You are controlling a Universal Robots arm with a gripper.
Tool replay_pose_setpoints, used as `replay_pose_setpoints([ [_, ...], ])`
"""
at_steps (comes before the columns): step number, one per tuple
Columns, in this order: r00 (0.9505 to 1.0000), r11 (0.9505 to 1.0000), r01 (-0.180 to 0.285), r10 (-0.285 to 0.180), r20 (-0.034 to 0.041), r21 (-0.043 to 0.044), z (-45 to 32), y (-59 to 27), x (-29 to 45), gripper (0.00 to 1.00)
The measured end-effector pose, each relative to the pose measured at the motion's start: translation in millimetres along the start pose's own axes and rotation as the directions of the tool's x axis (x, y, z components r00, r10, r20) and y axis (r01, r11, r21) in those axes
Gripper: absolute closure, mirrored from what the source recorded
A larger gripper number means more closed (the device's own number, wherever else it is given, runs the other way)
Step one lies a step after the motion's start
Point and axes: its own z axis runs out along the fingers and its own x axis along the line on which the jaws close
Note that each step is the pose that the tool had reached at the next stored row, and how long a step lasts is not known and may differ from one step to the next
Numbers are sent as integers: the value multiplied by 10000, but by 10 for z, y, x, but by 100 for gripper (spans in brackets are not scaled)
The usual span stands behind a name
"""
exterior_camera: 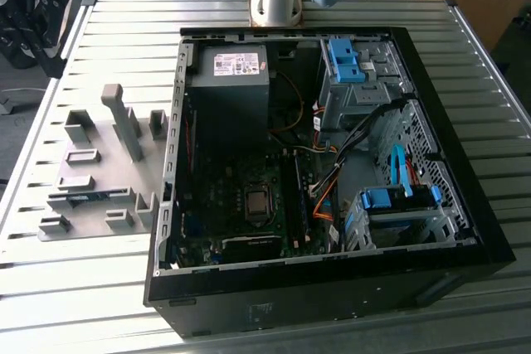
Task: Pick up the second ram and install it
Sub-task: 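Reach for the second ram, then pick up the second ram and move it above second insertion slot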
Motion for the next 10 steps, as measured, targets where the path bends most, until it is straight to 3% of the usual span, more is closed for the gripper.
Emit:
replay_pose_setpoints([
  [6,10000,10000,0,0,0,0,0,2,0,89],
  [10,10000,10000,0,0,-6,0,8,77,0,89],
])
